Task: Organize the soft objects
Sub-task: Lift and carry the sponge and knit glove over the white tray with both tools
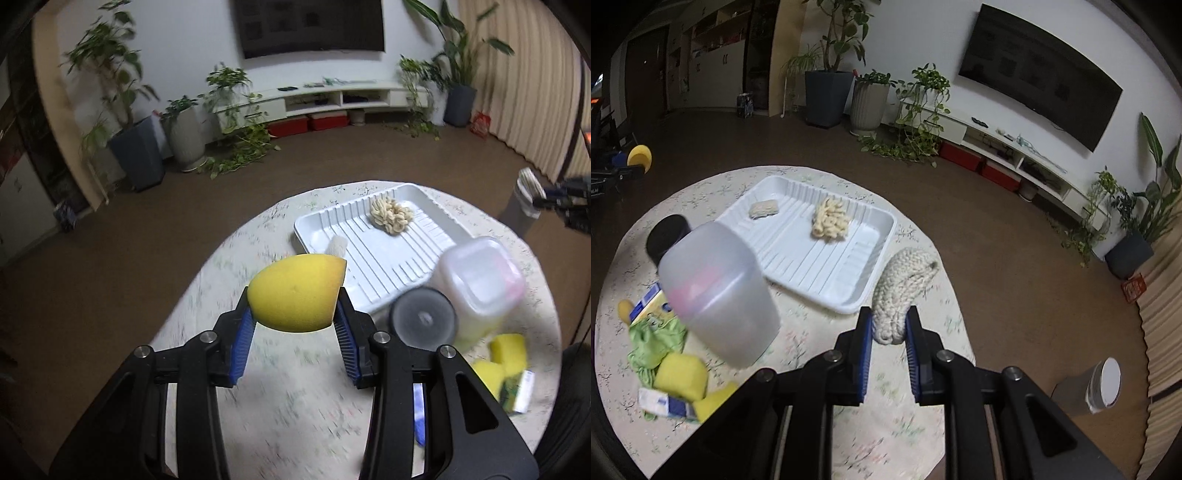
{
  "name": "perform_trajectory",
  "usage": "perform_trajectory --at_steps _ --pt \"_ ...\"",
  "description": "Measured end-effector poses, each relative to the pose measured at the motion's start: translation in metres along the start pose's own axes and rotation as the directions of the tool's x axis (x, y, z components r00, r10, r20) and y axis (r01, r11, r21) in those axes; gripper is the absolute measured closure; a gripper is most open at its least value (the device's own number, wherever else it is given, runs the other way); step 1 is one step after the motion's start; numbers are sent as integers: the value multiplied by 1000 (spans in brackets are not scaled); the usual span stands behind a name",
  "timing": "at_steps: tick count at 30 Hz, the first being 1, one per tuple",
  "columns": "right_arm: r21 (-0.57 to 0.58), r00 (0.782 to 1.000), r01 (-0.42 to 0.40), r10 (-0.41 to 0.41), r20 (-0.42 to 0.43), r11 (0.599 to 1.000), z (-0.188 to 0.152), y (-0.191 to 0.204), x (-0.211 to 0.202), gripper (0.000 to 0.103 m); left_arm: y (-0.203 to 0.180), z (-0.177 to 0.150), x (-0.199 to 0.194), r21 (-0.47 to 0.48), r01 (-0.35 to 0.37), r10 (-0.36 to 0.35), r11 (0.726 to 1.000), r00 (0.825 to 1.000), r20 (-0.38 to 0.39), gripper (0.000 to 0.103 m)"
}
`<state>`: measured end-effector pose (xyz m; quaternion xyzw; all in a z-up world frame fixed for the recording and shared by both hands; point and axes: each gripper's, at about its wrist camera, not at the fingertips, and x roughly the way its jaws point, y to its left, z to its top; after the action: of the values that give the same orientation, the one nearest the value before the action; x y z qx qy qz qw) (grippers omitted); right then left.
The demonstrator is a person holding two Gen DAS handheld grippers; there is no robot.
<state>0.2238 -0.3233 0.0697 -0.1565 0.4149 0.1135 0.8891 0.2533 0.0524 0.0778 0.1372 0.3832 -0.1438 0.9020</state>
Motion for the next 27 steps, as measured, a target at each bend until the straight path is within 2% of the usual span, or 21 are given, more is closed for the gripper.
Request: perform_trajectory --at_steps 8,13,16,19,27 --pt "-126 999 -49 47 -23 991 54 -4 55 84 5 42 75 94 8 -4 996 999 -46 64" --pt "-188 994 -107 98 -56 976 76 -1 99 84 -6 53 127 171 87 -70 981 992 -101 64" --pt "-209 990 -135 122 -74 969 80 4 119 84 -16 53 150 208 125 -101 970 987 -123 64" --pt "-235 983 -173 151 -108 957 80 14 141 84 -25 57 167 233 188 -160 954 978 -133 63" --pt "-266 970 -210 165 -180 941 68 33 182 84 -59 57 198 338 272 -218 901 957 -190 63"
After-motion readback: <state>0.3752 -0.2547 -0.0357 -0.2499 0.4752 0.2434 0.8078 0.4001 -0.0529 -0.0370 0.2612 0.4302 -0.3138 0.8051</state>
